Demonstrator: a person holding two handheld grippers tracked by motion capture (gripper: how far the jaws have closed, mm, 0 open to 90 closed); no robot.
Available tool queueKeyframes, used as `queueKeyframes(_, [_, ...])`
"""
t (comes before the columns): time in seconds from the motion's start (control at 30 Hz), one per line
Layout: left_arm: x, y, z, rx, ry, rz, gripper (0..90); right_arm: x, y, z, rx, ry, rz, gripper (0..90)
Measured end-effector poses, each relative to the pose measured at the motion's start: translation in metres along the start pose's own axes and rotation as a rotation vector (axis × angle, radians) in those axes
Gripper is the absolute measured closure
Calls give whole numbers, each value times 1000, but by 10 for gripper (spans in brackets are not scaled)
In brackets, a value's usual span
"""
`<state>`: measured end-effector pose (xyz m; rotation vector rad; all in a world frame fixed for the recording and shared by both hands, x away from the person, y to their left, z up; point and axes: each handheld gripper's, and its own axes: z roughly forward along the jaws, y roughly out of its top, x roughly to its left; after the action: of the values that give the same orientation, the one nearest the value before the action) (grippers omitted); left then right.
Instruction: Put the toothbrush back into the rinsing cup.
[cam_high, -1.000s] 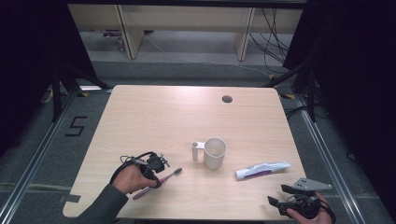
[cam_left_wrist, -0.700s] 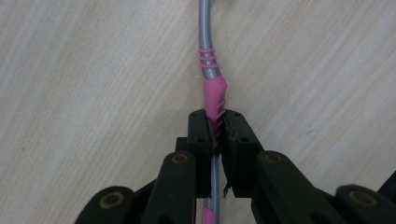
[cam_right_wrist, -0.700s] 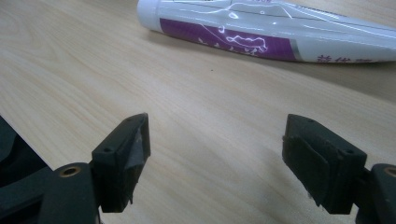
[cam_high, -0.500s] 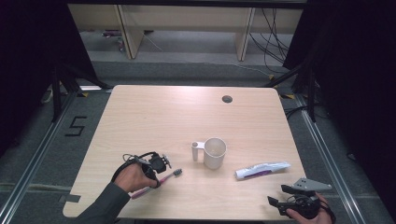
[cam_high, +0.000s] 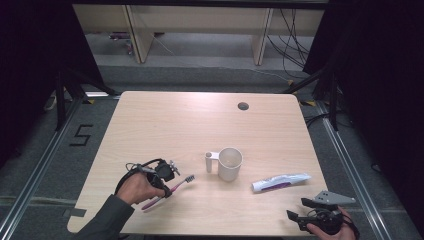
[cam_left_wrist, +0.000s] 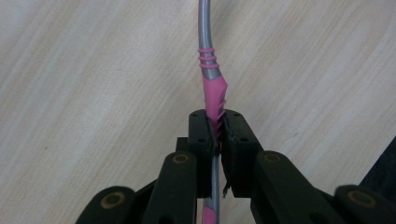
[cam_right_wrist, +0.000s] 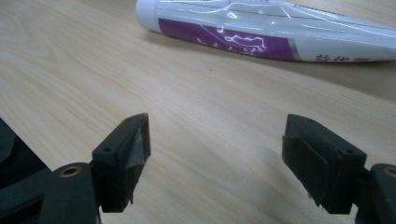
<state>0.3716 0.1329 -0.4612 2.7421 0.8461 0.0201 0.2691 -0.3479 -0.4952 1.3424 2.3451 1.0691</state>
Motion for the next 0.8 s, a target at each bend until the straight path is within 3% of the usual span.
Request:
queueKeyframes(0.03, [1,0,-2,-25,1,-3,823,0,0,0,-3,2,1,245])
queueKeyframes(0.07, [2,-1,-5,-54,5,-9,823,-2,1,0,-6,-6,-30,245])
queueKeyframes(0.13, [4,-1,-11,-119,19,-12,823,-2,1,0,-5,-5,-20,245])
queueKeyframes(0.17, [5,-2,-14,-157,26,-22,823,0,0,-1,3,6,8,245])
queueKeyframes(0.23, [7,-3,-18,-230,29,-50,823,0,1,-2,-1,4,10,245])
queueKeyframes(0.37, [9,-5,-22,-317,30,-99,823,-2,1,-2,-6,-9,-12,245])
queueKeyframes(0.4, [10,-5,-23,-319,29,-73,823,-1,1,-2,-7,-2,4,245])
queueKeyframes(0.5, [11,-6,-23,-400,43,-79,822,-1,1,-1,-5,-3,14,245])
queueKeyframes(0.6, [11,-6,-23,-498,54,-113,823,-1,0,-2,-10,-3,13,245])
queueKeyframes(0.67, [11,-6,-23,-558,60,-126,823,-4,0,-2,-17,-17,-21,245])
queueKeyframes(0.77, [9,-6,-24,-620,63,-144,823,-4,1,-2,-21,-15,-23,245])
queueKeyframes(0.8, [9,-5,-24,-644,64,-149,822,-1,0,-2,-10,-8,12,245])
